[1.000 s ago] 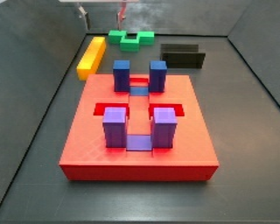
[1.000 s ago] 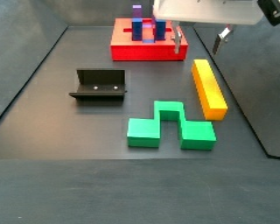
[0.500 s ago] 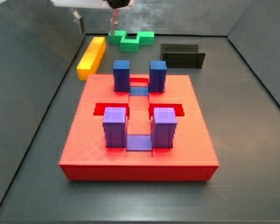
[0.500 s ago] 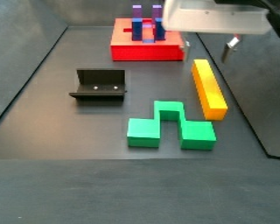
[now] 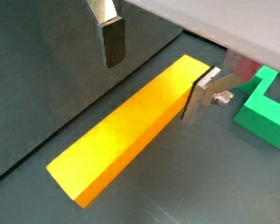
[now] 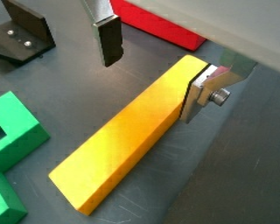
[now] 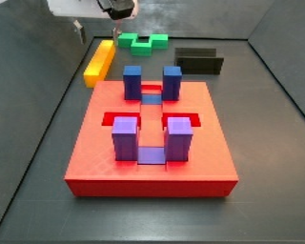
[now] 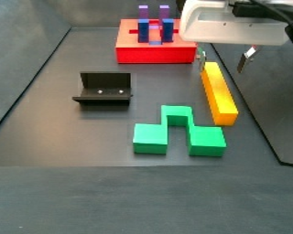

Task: Pick up the yellow object. Move up. Move to above the board. Insert the yellow object.
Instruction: Pick up the yellow object.

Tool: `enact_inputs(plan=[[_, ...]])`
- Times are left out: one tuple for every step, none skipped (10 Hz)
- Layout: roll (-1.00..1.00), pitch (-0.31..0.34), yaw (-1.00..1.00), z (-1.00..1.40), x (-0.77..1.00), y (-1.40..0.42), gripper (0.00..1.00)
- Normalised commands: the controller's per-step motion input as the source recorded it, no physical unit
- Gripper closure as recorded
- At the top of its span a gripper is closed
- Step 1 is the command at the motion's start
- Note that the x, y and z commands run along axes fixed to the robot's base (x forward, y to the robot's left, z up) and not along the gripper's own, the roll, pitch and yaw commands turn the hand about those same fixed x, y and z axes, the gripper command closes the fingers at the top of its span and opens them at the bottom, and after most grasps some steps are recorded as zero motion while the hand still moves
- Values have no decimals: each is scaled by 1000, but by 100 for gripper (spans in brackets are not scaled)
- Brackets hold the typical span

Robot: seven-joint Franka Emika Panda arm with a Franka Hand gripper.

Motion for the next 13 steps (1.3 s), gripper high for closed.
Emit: enact_inputs(plan=[[129,0,0,-277,0,0,0],[149,0,0,-280,-17,0,0],[167,0,0,-291,-26,0,0],[159,0,0,-280,0,0,0],[127,0,0,-271,0,0,0],[104,0,0,-231,0,0,0],[77,0,0,-191,91,0,0],[61,0,0,-171,131,54,0],[23,0,0,-131,131,91,0],[31,0,0,-146,103,54,0],[43,0,0,-151,46,40,0],[66,0,0,-166,0,0,0],[73,-4,0,-294,0,0,0]])
